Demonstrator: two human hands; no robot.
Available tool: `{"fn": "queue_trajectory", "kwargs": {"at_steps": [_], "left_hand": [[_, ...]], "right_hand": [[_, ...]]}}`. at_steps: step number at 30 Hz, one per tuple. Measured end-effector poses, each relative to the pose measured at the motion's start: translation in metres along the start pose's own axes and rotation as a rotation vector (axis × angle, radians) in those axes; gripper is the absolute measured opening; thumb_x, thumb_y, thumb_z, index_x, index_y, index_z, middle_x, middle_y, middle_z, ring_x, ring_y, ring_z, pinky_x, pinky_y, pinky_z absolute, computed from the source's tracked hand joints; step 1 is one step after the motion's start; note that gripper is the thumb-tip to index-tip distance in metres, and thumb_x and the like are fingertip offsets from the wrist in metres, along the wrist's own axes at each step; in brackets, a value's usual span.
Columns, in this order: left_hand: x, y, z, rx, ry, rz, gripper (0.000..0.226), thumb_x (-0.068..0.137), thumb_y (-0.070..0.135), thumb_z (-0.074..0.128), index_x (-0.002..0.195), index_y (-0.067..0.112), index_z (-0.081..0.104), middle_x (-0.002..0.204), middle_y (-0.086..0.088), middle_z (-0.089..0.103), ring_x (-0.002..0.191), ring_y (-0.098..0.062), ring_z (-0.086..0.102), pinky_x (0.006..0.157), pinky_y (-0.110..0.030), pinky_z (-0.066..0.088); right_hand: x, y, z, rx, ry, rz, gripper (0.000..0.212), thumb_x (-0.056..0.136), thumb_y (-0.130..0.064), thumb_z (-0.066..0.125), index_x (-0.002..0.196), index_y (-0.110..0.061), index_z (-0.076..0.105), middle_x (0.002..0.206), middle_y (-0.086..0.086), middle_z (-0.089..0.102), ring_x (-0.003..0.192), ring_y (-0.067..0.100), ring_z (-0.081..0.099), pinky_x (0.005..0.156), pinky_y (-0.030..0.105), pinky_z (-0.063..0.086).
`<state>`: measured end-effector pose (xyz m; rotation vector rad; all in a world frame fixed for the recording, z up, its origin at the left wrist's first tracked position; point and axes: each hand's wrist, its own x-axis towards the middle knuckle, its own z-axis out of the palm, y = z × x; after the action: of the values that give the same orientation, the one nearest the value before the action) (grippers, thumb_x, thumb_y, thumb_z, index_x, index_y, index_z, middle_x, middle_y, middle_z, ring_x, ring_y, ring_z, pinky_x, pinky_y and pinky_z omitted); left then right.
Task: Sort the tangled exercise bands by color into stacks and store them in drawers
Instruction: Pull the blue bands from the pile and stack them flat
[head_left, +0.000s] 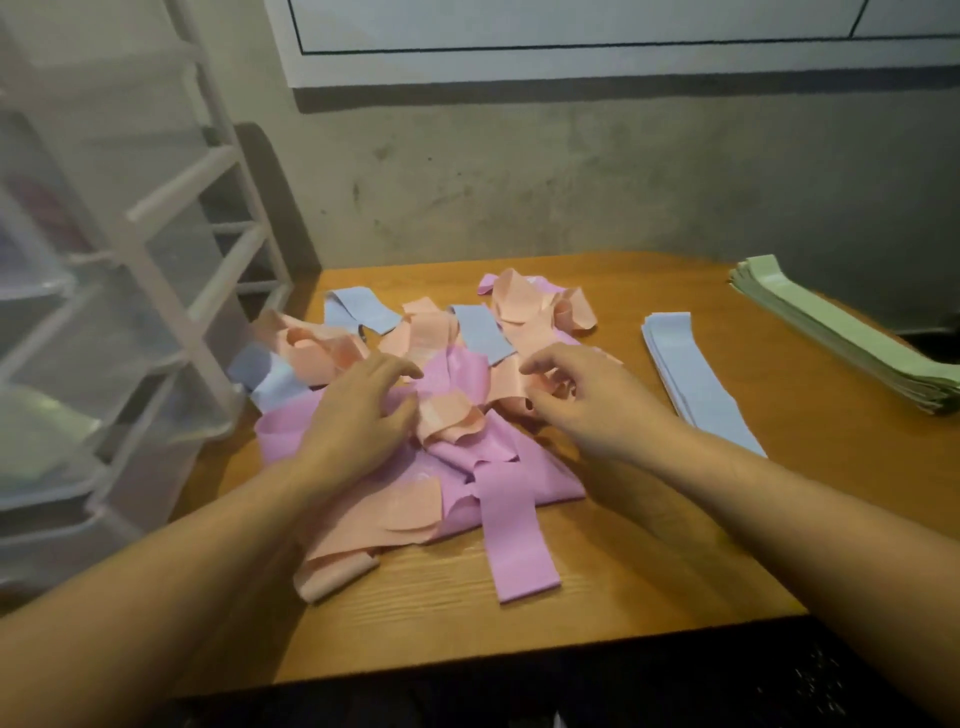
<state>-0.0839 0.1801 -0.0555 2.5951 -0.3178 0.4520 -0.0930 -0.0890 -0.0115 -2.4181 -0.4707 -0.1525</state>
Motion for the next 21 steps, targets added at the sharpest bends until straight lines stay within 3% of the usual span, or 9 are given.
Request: {"fn": "queue_trajectory", "kwargs": {"at_steps": [3,6,8,12,16,21], "left_hand": [[-0.001,-0.009,-0.002,0.077,-0.014,-0.006,0.023,0.097,0.033,0.060,0.118,0.025,0.064,0.127,0.003,0.059,0.121,-0.019,0.052,0.102,-0.040,0.042],[0.003,-0.017,-0.004,0.197,0.002,-0.019,0.028,0.097,0.046,0.057,0.121,0.031,0.062,0.143,0.005,0.048,0.138,-0.019,0.037,0.117,-0.048,0.028],[0.006,-0.023,-0.001,0.187,-0.012,-0.054,0.032,0.096,0.050,0.055,0.122,0.032,0.060,0.147,0.006,0.045,0.140,-0.017,0.034,0.119,-0.051,0.024],[0.007,-0.033,0.008,0.081,0.025,-0.079,0.033,0.096,0.045,0.057,0.123,0.028,0.061,0.133,0.007,0.055,0.126,-0.015,0.046,0.110,-0.043,0.036],[0.005,-0.037,0.010,0.056,0.120,-0.069,0.026,0.095,0.042,0.058,0.116,0.027,0.064,0.122,0.009,0.057,0.120,-0.012,0.046,0.108,-0.039,0.034],[0.006,-0.038,0.011,0.102,0.235,-0.155,0.027,0.092,0.042,0.049,0.109,0.026,0.063,0.119,0.007,0.057,0.125,-0.017,0.046,0.124,-0.045,0.008]], "right_hand": [[0.015,-0.010,0.013,-0.035,-0.011,-0.007,0.028,0.092,-0.027,0.061,0.119,-0.028,0.066,0.112,-0.014,0.063,0.099,0.004,0.057,0.079,0.023,0.045],[0.035,-0.017,0.023,-0.076,0.016,-0.026,0.030,0.089,-0.021,0.059,0.116,-0.024,0.071,0.114,-0.010,0.068,0.103,0.008,0.059,0.086,0.028,0.049],[0.050,-0.019,0.031,-0.077,0.030,-0.036,0.029,0.089,-0.021,0.058,0.115,-0.025,0.071,0.113,-0.010,0.069,0.100,0.009,0.060,0.085,0.028,0.050],[0.080,-0.020,0.044,-0.066,-0.008,-0.032,0.025,0.093,-0.020,0.058,0.115,-0.026,0.068,0.111,-0.012,0.064,0.101,0.008,0.055,0.086,0.027,0.047],[0.112,-0.029,0.060,-0.013,-0.015,-0.084,0.023,0.091,-0.012,0.060,0.111,-0.020,0.070,0.109,-0.005,0.069,0.100,0.012,0.057,0.091,0.031,0.047],[0.155,-0.048,0.094,-0.059,-0.101,-0.105,0.028,0.090,-0.011,0.058,0.114,-0.018,0.071,0.108,-0.002,0.070,0.098,0.013,0.061,0.083,0.024,0.043]]}}
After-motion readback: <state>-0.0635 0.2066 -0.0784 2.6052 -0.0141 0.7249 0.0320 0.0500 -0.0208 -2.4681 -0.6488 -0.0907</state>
